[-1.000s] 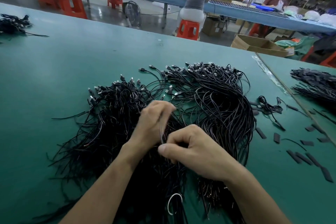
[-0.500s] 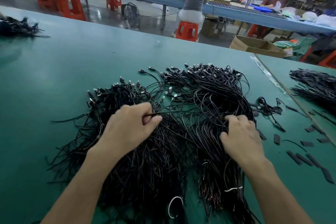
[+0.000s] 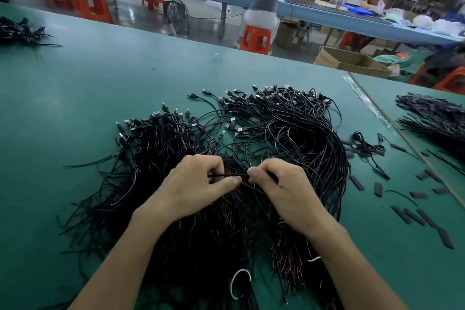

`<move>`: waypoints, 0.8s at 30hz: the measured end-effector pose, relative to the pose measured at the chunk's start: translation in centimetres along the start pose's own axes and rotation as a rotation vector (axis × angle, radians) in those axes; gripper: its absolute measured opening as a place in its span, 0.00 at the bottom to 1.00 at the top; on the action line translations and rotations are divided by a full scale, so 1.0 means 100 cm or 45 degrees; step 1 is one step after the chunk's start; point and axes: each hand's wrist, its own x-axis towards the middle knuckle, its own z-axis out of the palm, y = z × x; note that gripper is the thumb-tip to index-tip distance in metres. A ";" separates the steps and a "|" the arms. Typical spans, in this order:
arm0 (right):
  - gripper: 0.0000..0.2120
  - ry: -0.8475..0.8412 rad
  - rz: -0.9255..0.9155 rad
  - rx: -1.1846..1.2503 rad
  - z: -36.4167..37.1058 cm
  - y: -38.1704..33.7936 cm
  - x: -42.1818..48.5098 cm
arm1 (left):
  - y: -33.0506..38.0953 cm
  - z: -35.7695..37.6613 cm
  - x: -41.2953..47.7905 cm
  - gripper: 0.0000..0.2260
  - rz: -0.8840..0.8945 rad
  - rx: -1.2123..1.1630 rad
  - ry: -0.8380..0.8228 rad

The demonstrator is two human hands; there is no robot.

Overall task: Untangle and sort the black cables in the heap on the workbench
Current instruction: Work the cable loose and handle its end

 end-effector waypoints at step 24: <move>0.08 -0.281 -0.046 0.111 -0.001 -0.028 -0.011 | 0.005 0.018 0.004 0.15 0.068 -0.650 0.380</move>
